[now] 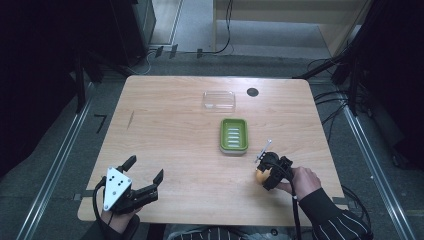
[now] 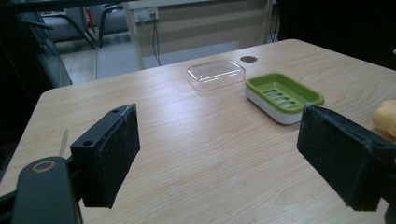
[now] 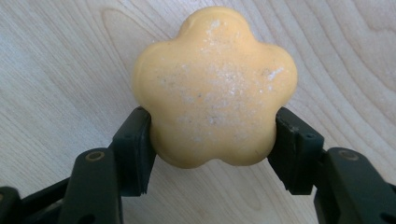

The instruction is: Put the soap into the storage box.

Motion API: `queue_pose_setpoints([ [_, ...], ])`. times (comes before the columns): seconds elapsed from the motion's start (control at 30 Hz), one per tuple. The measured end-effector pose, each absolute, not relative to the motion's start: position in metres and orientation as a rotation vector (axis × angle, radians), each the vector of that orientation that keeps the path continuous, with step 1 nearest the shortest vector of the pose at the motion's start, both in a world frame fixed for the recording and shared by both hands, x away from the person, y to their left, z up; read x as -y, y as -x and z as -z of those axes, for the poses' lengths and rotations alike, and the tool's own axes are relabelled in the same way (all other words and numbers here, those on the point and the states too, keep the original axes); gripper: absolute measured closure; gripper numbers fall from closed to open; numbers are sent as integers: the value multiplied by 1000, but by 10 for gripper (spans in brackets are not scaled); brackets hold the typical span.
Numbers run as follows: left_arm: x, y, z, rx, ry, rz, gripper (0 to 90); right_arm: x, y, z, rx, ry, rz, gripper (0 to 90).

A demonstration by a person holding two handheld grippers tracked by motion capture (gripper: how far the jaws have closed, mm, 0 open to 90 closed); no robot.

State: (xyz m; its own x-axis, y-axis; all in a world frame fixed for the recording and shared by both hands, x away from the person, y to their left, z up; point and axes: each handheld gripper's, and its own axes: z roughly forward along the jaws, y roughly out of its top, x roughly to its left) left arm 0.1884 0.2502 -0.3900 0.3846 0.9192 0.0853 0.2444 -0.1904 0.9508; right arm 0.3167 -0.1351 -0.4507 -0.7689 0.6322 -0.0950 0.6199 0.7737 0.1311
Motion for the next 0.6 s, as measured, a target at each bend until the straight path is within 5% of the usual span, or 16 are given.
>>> queue_pose_setpoints([
  [0.6, -250, -189, 390, -1038, -1677, -871, 137, 136, -324, 438, -2794, -1000, -175, 398],
])
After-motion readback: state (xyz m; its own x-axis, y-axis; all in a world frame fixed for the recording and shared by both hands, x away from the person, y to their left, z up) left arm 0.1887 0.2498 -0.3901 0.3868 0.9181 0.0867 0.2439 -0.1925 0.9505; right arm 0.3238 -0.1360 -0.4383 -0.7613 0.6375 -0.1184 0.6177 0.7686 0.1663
